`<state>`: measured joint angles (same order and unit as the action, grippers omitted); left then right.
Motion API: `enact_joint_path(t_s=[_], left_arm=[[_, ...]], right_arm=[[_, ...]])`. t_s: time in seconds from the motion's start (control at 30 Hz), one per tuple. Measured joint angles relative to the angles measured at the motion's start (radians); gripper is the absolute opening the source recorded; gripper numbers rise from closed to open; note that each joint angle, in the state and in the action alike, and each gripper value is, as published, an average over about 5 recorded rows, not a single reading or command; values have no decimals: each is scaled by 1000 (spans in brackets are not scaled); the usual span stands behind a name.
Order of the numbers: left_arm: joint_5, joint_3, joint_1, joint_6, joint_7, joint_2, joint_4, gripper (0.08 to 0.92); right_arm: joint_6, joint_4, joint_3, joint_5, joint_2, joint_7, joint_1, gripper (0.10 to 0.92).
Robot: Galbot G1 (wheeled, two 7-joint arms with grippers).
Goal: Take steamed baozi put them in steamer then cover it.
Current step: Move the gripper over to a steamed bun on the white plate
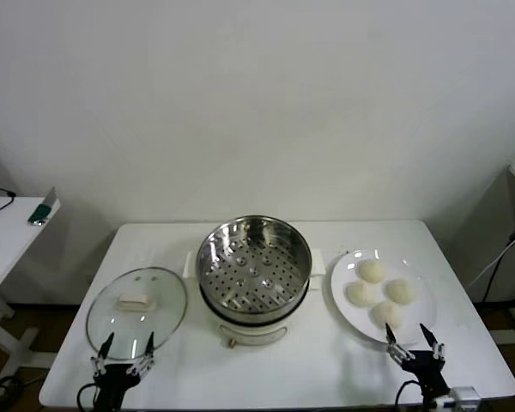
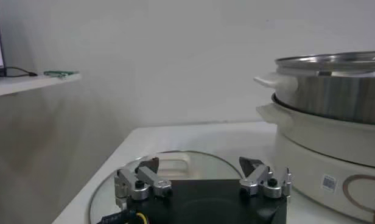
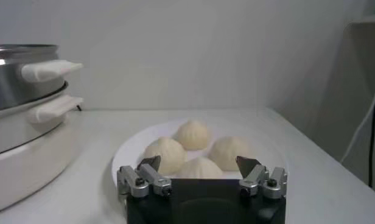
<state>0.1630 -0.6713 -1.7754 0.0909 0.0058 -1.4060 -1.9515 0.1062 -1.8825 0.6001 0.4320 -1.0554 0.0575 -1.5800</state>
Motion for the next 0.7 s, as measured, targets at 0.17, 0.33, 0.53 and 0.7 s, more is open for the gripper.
enact_joint_path(t_s=[0.17, 0.33, 0.53, 0.7], left_arm=[[-2, 6, 8, 1, 2, 3, 4, 823], [-1, 11, 14, 5, 3, 4, 6, 823], [2, 10, 17, 11, 3, 4, 7, 823], [2, 11, 19, 15, 3, 3, 11, 823]], right_arm=[[87, 41, -46, -29, 93, -61, 148, 823], [158, 139, -182, -77, 245, -207, 396, 823], [136, 308, -492, -166, 409, -486, 776, 823], [56, 455, -819, -236, 474, -726, 1106, 823]])
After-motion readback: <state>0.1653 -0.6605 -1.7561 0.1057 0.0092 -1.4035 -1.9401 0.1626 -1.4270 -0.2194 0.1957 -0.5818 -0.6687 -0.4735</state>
